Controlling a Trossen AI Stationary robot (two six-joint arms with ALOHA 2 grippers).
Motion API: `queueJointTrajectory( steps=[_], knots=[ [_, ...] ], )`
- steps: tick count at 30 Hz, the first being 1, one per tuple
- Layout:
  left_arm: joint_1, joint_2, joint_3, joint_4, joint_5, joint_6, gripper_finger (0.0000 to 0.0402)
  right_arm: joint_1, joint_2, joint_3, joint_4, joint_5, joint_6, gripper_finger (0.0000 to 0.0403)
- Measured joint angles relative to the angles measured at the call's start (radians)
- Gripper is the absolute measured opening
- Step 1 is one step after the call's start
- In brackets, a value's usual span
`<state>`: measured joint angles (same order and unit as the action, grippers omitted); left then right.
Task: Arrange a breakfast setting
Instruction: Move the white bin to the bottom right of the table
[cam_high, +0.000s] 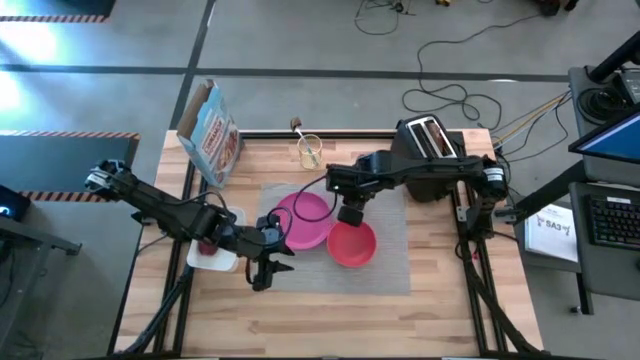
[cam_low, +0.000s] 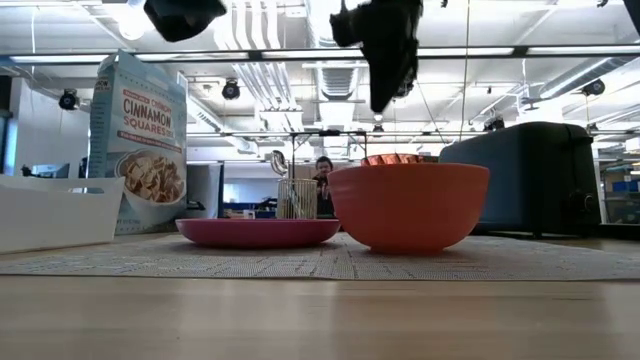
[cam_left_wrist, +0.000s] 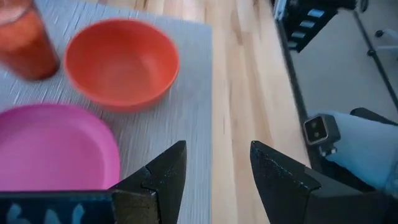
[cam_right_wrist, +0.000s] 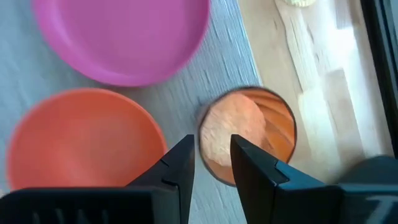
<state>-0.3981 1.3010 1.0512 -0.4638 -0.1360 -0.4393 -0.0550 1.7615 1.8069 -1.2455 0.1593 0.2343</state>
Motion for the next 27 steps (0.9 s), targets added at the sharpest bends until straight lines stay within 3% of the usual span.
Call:
queueJointTrajectory(
  steps=[9,14,21,27],
  knots=[
    [0.014,-0.008,0.043,-0.528,0.0,-0.317,0.0162,0.056,0.002,0.093,0.024,0.0,-0.01,0.0095],
    [-0.01,-0.008,0.014,-0.706,0.117,-0.513,0.0162,0.082,0.004,0.092,0.072,-0.002,-0.01,0.0093],
    [-0.062,-0.008,-0.044,-0.736,0.262,-0.665,0.0162,0.104,0.007,0.088,0.076,-0.001,-0.01,0.0094],
    [-0.104,-0.007,-0.144,-0.604,0.307,-0.723,0.0162,0.118,0.007,0.087,0.076,-0.002,-0.007,0.0087]
  ],
)
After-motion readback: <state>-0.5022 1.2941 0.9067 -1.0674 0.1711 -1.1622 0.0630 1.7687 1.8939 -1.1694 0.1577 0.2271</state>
